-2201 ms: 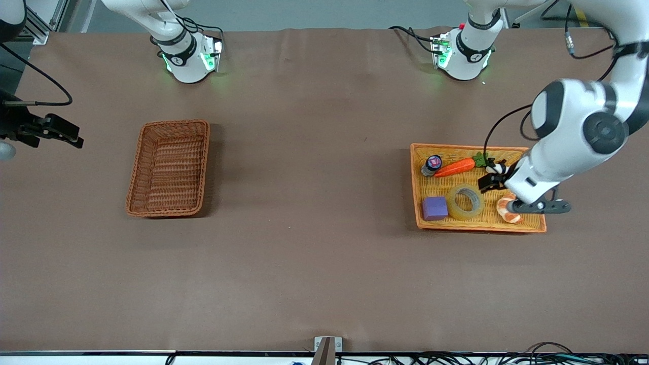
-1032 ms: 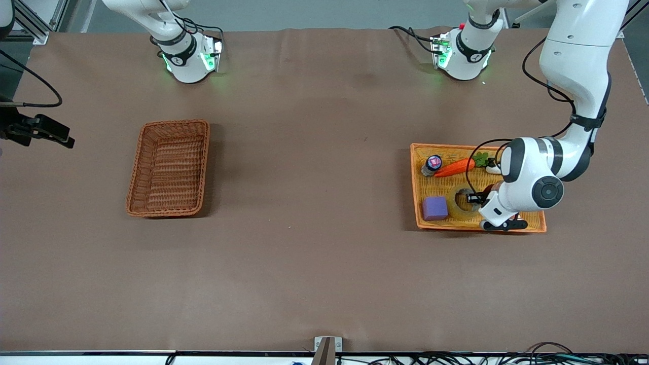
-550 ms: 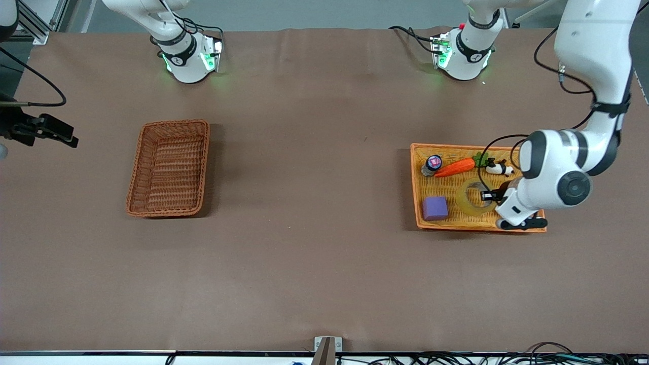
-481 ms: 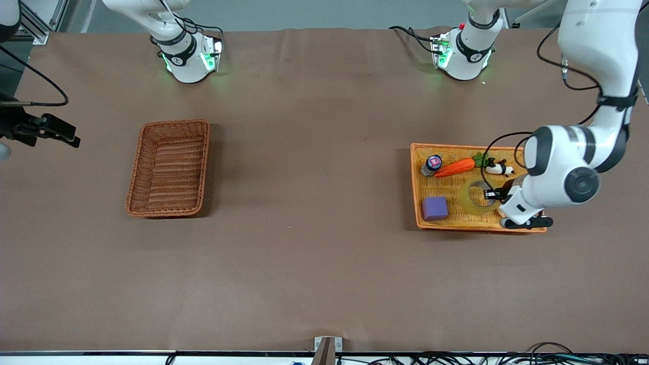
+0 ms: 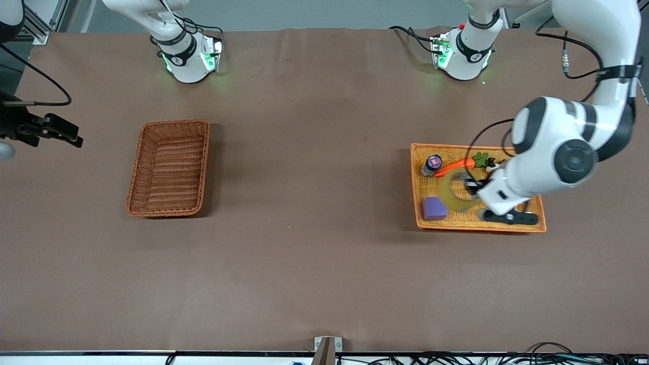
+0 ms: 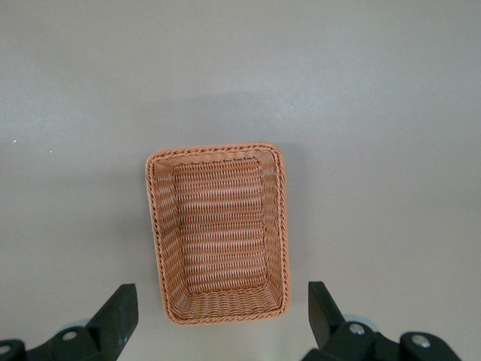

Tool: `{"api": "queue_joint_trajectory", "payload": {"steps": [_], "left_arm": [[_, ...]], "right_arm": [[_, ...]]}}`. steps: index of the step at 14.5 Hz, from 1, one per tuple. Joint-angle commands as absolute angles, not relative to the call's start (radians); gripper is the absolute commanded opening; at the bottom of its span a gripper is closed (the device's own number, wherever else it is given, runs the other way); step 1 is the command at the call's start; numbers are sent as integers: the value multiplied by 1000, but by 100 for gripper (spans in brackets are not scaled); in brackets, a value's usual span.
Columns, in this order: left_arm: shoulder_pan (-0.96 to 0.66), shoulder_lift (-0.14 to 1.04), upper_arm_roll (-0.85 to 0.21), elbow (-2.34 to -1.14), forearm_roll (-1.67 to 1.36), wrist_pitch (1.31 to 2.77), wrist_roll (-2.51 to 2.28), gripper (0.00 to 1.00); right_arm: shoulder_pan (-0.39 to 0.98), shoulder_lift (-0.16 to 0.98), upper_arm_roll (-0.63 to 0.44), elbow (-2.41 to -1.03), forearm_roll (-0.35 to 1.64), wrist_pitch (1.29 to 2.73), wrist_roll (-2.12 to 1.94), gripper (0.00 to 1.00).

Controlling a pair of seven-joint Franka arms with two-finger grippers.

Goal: Move tape to another basket
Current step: 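Lift the tape roll with the left gripper and carry it toward the table middle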

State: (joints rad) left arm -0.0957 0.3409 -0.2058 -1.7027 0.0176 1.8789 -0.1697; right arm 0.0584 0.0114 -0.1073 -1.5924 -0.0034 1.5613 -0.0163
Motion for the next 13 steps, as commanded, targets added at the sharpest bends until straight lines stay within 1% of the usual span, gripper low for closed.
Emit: {"api": "queue_joint_trajectory", "payload": {"steps": [1,3,6,8,10,11,13], "left_arm": [[-216,417,-207,-1608,38,1848,-300,0],[-303,494,-207,-1530,37,1848,-391,0],[-437,648,-206,-1396,32,1850,-466,0],[-491,728,-207,-1321,29,1873,-503,0],[-543,788,-207,-1290,26,1948,-511,0],[-575,805,-206,-1290,25,2009,-517,0],[-601,830,-210,-1281,21,2081,-517,0]], "right_arm": [[54,8,-104,-1598,14,1563,-26,100],[55,8,-104,-1598,12,1568,-28,100],[74,8,-104,-1598,12,1572,-26,100],[74,6,-104,-1598,12,1572,-26,100],[68,8,-104,-1598,12,1574,-26,100],[69,8,-104,-1598,12,1574,-26,100],[80,9,-101,-1600,12,1574,-25,100]]}}
